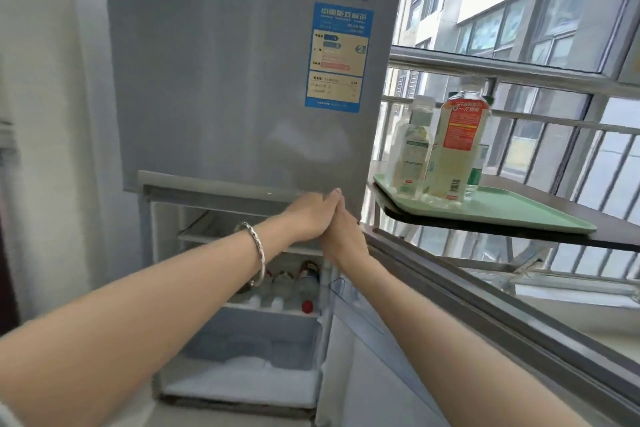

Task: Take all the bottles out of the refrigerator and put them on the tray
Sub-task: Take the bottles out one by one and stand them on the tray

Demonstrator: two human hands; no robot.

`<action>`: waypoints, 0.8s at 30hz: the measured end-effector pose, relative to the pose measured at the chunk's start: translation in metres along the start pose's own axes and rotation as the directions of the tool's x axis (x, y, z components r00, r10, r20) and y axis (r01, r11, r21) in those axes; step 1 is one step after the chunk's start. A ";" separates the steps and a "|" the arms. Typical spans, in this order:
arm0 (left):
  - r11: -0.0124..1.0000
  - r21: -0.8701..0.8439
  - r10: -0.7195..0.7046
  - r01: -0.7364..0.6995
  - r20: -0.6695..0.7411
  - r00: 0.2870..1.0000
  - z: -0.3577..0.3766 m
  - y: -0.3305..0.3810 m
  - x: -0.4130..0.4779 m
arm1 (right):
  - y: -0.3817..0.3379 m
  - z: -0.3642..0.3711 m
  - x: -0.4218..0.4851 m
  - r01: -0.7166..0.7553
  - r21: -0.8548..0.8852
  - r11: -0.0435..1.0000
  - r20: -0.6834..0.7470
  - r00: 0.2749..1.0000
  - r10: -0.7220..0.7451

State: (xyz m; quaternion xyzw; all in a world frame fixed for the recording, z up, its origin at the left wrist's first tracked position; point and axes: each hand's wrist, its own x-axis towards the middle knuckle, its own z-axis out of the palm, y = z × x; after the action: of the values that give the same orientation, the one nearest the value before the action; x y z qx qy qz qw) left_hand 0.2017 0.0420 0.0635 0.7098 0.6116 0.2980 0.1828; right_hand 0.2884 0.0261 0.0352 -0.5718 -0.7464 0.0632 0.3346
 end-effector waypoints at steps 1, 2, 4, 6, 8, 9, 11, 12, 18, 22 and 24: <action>0.998 0.049 -0.029 0.028 0.007 1.000 -0.002 -0.019 -0.002 | -0.003 0.017 -0.002 0.002 -0.008 1.000 0.066 0.998 -0.001; 0.994 0.098 -0.057 0.056 0.012 0.998 -0.002 -0.038 -0.005 | -0.004 0.034 -0.005 0.005 -0.005 1.000 0.120 0.993 -0.004; 0.979 0.168 -0.124 0.116 0.038 0.992 0.000 -0.077 -0.010 | 0.000 0.070 -0.008 0.005 0.057 0.998 0.211 0.977 -0.017; 0.967 0.189 -0.188 0.173 0.065 0.980 0.004 -0.120 -0.010 | 0.004 0.110 -0.006 -0.036 0.107 0.994 0.306 0.952 0.001; 0.949 0.202 -0.260 0.242 0.069 0.963 0.011 -0.156 -0.008 | 0.010 0.147 -0.003 -0.066 0.073 0.995 0.378 0.925 0.034; 0.937 0.214 -0.297 0.278 0.065 0.953 0.015 -0.173 -0.005 | 0.013 0.164 -0.001 -0.062 0.042 0.997 0.405 0.913 0.039; 0.908 0.248 -0.365 0.337 0.074 0.928 0.023 -0.200 -0.002 | 0.018 0.193 0.003 -0.054 -0.027 0.998 0.468 0.882 0.061; 0.902 0.251 -0.384 0.352 0.092 0.919 0.028 -0.214 0.002 | 0.019 0.208 0.006 -0.053 -0.057 0.997 0.495 0.866 0.074; 0.893 0.116 -0.447 0.435 0.108 0.888 0.057 -0.274 0.035 | 0.027 0.273 0.027 -0.002 -0.166 0.986 0.500 0.862 0.085; 0.876 0.048 -0.482 0.480 0.090 0.872 0.077 -0.305 0.056 | 0.039 0.312 0.042 0.022 -0.183 0.983 0.493 0.867 0.072; 0.841 0.005 -0.539 0.540 0.087 0.838 0.088 -0.323 0.070 | 0.045 0.327 0.049 0.025 -0.198 0.980 0.503 0.861 0.080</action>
State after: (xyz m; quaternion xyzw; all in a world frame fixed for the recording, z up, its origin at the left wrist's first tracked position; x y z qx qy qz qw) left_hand 0.0185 0.1799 -0.1908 0.5191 0.7753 0.2100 0.2920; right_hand 0.1323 0.1797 -0.2166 -0.5758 -0.8024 0.1422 0.0666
